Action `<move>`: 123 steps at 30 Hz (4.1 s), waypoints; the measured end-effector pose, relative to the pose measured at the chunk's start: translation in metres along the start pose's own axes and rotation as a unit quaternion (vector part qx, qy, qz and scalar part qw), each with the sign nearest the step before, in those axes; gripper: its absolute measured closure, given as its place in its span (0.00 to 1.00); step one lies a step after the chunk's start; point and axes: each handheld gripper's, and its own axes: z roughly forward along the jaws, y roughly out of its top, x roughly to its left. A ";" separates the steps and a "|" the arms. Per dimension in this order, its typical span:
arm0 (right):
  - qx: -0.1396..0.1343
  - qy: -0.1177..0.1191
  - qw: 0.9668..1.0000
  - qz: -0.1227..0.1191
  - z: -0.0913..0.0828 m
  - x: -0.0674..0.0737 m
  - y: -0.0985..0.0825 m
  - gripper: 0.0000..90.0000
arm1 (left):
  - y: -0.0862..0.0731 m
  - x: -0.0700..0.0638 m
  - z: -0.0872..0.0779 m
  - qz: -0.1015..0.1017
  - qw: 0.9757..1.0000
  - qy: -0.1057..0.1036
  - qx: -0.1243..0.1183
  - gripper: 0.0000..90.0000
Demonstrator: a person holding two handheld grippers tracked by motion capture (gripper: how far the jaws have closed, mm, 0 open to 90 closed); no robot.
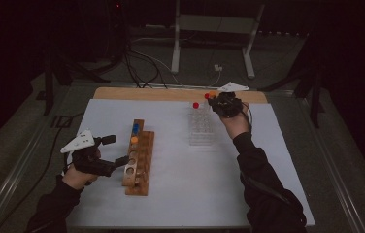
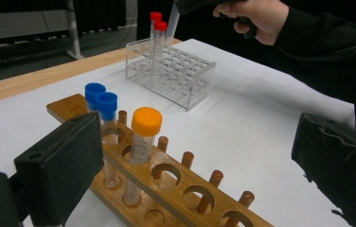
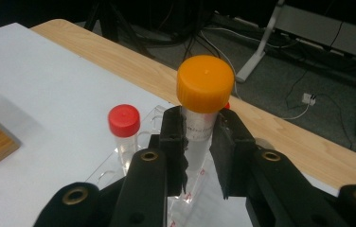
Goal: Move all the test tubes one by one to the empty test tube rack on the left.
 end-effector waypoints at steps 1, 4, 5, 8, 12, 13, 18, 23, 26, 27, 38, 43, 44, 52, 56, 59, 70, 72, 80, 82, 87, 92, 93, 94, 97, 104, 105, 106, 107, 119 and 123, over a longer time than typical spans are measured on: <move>-0.002 0.002 1.000 0.000 -0.003 0.000 0.000 0.84 | 0.000 0.000 0.000 -0.001 1.000 -0.002 0.000 0.04; -0.010 0.010 1.000 0.003 -0.013 0.002 0.001 0.84 | 0.001 -0.001 0.000 0.000 1.000 -0.004 -0.002 0.04; -0.013 0.012 1.000 0.003 -0.017 0.004 0.000 0.84 | 0.002 -0.001 0.000 -0.001 1.000 -0.004 -0.002 0.04; -0.018 0.021 1.000 0.001 -0.026 0.008 -0.002 0.84 | 0.003 -0.003 0.000 0.001 1.000 -0.006 -0.004 0.04; -0.019 0.038 0.999 -0.005 -0.037 0.015 -0.007 0.84 | 0.005 -0.004 -0.001 0.002 1.000 -0.008 -0.006 0.04; -0.020 0.043 0.999 -0.006 -0.040 0.017 -0.008 0.84 | 0.005 -0.004 -0.001 0.001 1.000 -0.008 -0.005 0.04; -0.018 0.070 0.997 -0.020 -0.053 0.030 -0.020 0.84 | 0.006 -0.005 -0.001 0.000 1.000 -0.012 -0.006 0.04; -0.013 0.098 0.995 -0.030 -0.065 0.043 -0.031 0.84 | 0.010 -0.008 0.000 0.005 1.000 -0.020 -0.006 0.04; -0.010 0.111 0.993 -0.039 -0.072 0.050 -0.035 0.84 | 0.011 -0.010 0.002 0.005 1.000 -0.026 -0.002 0.04; -0.009 0.116 0.992 -0.039 -0.074 0.053 -0.037 0.84 | 0.011 -0.011 0.002 0.007 1.000 -0.026 -0.001 0.04; 0.013 0.159 0.985 -0.069 -0.082 0.086 -0.053 0.84 | 0.015 -0.019 0.013 0.014 0.998 -0.051 0.016 0.04; 0.020 0.179 0.981 -0.074 -0.085 0.099 -0.059 0.84 | 0.020 -0.023 0.019 0.014 0.997 -0.069 0.022 0.05; 0.020 0.183 0.980 -0.075 -0.086 0.102 -0.059 0.84 | 0.021 -0.024 0.021 0.016 0.997 -0.071 0.023 0.05; 0.027 0.202 0.975 -0.083 -0.089 0.117 -0.062 0.84 | 0.030 -0.035 0.040 0.029 0.994 -0.097 0.034 0.06; 0.026 0.210 0.973 -0.087 -0.090 0.123 -0.063 0.84 | 0.035 -0.041 0.051 0.037 0.993 -0.110 0.038 0.07; 0.025 0.217 0.972 -0.086 -0.090 0.126 -0.064 0.84 | 0.039 -0.043 0.060 0.037 0.991 -0.120 0.039 0.08; 0.028 0.229 0.969 -0.091 -0.090 0.133 -0.065 0.84 | 0.049 -0.057 0.090 0.053 0.988 -0.139 0.043 0.24; 0.026 0.230 0.969 -0.092 -0.090 0.134 -0.065 0.84 | 0.050 -0.059 0.094 0.055 0.988 -0.139 0.045 0.28; 0.028 0.235 0.967 -0.094 -0.090 0.138 -0.065 0.84 | 0.053 -0.062 0.107 0.052 0.987 -0.144 0.043 0.49; 0.027 0.236 0.967 -0.094 -0.090 0.138 -0.064 0.84 | 0.053 -0.063 0.111 0.053 0.987 -0.147 0.043 0.55; 0.025 0.237 0.967 -0.092 -0.091 0.137 -0.063 0.84 | 0.053 -0.065 0.118 0.060 0.986 -0.148 0.048 0.66; 0.025 0.237 0.967 -0.089 -0.091 0.136 -0.063 0.84 | 0.054 -0.065 0.122 0.059 0.986 -0.149 0.047 0.73; 0.025 0.237 0.967 -0.089 -0.091 0.136 -0.063 0.84 | 0.054 -0.066 0.122 0.060 0.986 -0.147 0.048 0.73; 0.025 0.237 0.967 -0.089 -0.091 0.136 -0.063 0.84 | 0.054 -0.066 0.123 0.062 0.986 -0.148 0.049 0.75; 0.026 0.237 0.967 -0.089 -0.091 0.136 -0.063 0.84 | 0.053 -0.066 0.125 0.062 0.985 -0.150 0.054 0.77; 0.027 0.238 0.967 -0.088 -0.090 0.136 -0.064 0.84 | 0.053 -0.067 0.125 0.073 0.986 -0.143 0.054 0.79; 0.027 0.239 0.967 -0.088 -0.090 0.136 -0.064 0.84 | 0.053 -0.068 0.125 0.075 0.986 -0.141 0.053 0.79; 0.026 0.239 0.967 -0.088 -0.090 0.136 -0.064 0.83 | 0.053 -0.068 0.124 0.076 0.986 -0.139 0.051 0.79; 0.024 0.239 0.967 -0.088 -0.090 0.136 -0.064 0.83 | 0.053 -0.068 0.124 0.076 0.986 -0.138 0.050 0.79; -0.005 0.228 0.972 -0.064 -0.096 0.126 -0.060 0.53 | 0.063 -0.060 0.107 0.080 0.991 -0.104 0.023 0.80; -0.017 0.218 0.974 -0.055 -0.099 0.120 -0.058 0.38 | 0.067 -0.055 0.097 0.081 0.993 -0.089 0.016 0.80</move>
